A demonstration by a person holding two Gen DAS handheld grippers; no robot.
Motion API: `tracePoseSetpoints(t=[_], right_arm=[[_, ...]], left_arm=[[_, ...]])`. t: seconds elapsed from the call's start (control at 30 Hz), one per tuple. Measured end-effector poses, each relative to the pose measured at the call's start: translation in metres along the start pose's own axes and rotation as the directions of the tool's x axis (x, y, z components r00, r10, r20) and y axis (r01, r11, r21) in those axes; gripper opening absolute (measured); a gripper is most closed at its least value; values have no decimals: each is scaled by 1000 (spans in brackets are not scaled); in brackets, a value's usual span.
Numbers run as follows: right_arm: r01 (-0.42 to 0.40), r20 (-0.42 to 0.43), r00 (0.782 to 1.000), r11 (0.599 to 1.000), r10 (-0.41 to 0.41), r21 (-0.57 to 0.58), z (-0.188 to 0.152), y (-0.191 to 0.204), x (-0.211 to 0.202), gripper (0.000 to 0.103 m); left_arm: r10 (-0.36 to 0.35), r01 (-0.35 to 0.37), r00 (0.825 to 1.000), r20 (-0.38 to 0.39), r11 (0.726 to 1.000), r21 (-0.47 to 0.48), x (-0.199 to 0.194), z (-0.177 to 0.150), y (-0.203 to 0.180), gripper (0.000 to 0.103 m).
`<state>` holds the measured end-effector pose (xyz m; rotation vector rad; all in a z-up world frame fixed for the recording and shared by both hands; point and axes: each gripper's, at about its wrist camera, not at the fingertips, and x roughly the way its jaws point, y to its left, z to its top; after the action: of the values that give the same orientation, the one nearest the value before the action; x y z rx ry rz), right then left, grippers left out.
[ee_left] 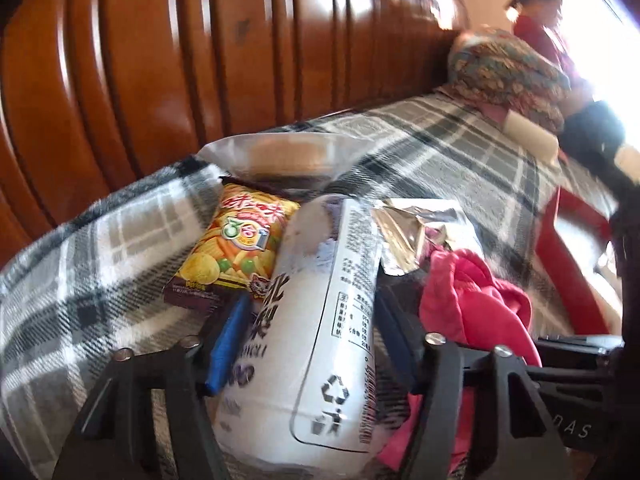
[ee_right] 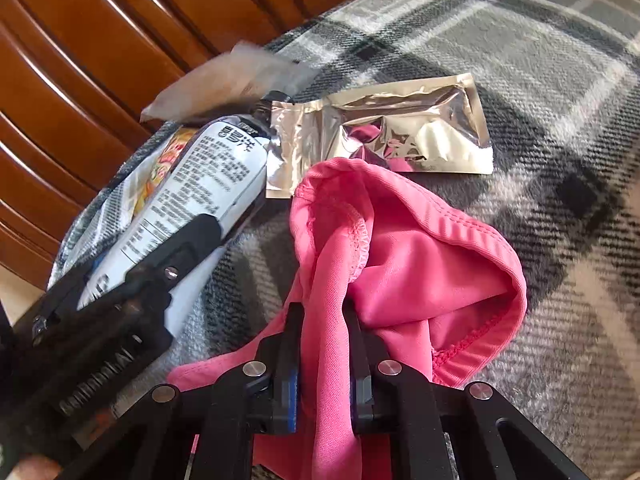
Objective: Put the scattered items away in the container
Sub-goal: 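Grasp the white bottle with the left tool while the right tool holds the pink cloth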
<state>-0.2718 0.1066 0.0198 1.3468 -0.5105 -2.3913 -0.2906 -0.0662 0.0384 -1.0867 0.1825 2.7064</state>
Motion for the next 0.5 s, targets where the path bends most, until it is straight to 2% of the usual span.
tracePoseSetpoints(t=[0.1, 0.27, 0.4, 0.5], right_arm=[[-12, -3, 1000, 1000, 12, 9, 1, -3, 0, 15], [-15, 10, 1000, 1000, 15, 27, 1, -5, -1, 15], [29, 19, 999, 999, -29, -45, -2, 5, -4, 13], [-24, 15, 1000, 999, 24, -31, -5, 6, -8, 11]], left_arm=[[26, -27, 1000, 11, 998, 52, -5, -4, -12, 57], [25, -25, 1000, 2, 1000, 13, -9, -1, -7, 57], [62, -62, 998, 29, 998, 14, -20, 1, -4, 57], [62, -62, 998, 28, 998, 0, -28, 2, 1, 57]])
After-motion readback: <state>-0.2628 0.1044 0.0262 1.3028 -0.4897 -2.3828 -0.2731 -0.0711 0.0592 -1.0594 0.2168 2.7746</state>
